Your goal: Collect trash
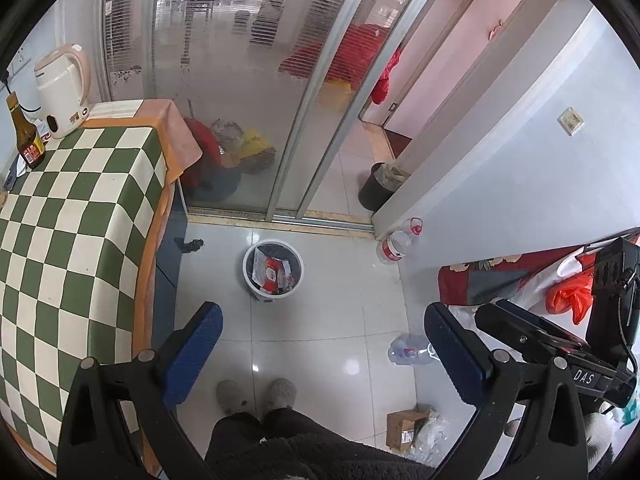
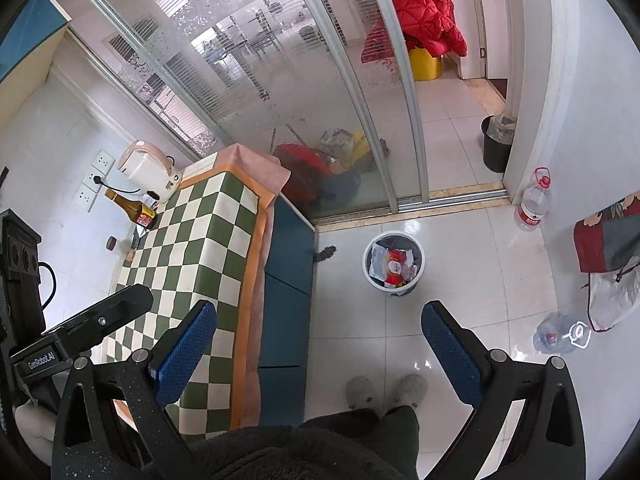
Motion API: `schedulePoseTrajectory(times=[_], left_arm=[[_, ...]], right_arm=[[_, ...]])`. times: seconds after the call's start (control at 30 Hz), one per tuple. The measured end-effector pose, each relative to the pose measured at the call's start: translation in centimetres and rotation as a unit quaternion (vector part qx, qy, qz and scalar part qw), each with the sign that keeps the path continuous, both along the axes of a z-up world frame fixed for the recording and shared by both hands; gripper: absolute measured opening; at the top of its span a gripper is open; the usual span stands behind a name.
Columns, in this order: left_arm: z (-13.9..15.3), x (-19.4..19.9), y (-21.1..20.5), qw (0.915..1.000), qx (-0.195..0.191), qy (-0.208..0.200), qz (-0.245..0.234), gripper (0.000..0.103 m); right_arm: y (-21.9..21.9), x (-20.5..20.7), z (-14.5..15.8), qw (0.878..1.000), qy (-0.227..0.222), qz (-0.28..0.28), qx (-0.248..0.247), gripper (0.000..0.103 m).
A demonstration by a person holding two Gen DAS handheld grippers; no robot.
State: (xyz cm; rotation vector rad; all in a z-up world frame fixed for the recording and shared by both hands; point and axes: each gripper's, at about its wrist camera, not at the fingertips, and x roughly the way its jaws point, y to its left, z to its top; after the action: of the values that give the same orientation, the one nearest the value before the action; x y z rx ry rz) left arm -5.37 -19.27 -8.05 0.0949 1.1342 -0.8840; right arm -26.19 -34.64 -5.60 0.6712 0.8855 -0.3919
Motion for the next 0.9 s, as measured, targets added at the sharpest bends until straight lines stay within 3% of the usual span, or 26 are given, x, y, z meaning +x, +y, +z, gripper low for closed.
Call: schedulePoseTrajectory(times=[0.9], left_arm=[[-0.2, -0.4, -1.4, 1.0, 0.003, 0.004, -0.007, 0.103]], right_arm=[[0.0, -0.3, -0.7, 1.0, 0.002, -0.004, 0.003, 0.103]])
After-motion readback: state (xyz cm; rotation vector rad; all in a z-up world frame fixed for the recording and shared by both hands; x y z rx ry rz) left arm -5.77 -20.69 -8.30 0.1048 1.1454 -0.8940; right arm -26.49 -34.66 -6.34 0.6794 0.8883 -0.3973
